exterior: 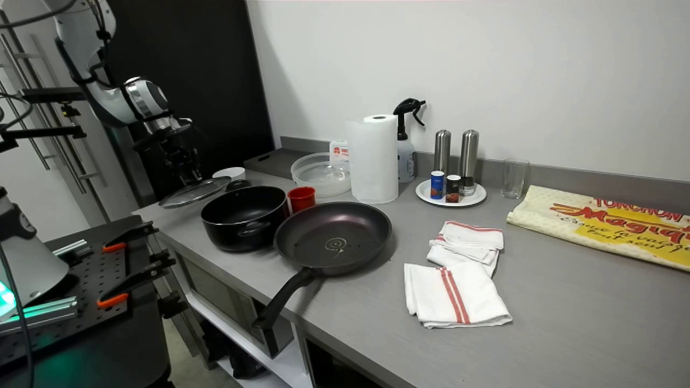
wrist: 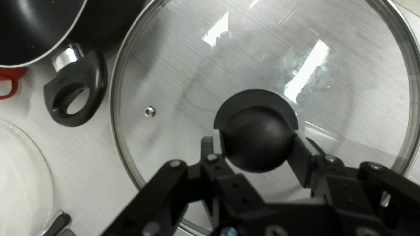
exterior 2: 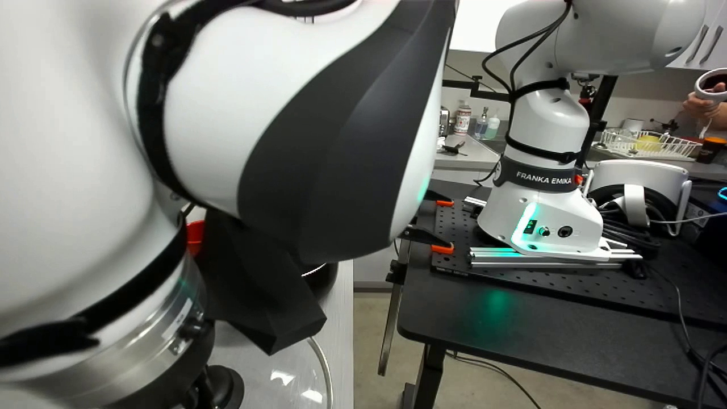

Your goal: Remove the lid from the table and put it on the table

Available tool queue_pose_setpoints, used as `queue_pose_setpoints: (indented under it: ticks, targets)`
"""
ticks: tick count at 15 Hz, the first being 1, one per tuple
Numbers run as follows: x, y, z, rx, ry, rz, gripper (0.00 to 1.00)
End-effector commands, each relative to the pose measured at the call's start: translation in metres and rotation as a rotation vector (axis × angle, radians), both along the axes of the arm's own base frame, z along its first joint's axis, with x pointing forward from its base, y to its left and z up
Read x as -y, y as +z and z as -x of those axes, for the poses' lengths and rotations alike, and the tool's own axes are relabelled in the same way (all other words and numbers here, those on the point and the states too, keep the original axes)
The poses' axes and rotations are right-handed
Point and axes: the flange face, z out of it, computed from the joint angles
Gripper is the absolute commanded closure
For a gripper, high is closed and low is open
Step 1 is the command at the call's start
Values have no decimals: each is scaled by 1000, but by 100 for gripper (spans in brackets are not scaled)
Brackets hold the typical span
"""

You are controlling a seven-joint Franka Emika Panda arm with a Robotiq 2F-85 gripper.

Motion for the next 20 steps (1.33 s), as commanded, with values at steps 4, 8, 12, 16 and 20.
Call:
queue_pose_setpoints:
  ticks: [4,8,12,16,20]
  targets:
    - [-9,-11,-12,-39,40,-10,75]
    - [5,-17,-24,-53,9,-37,75]
    - [23,-17,-33,-49,-34,-65,75]
    - [39,-21,-41,-46,-65,-93,75]
    - [57,-30,-48,-55,-97,-123,75]
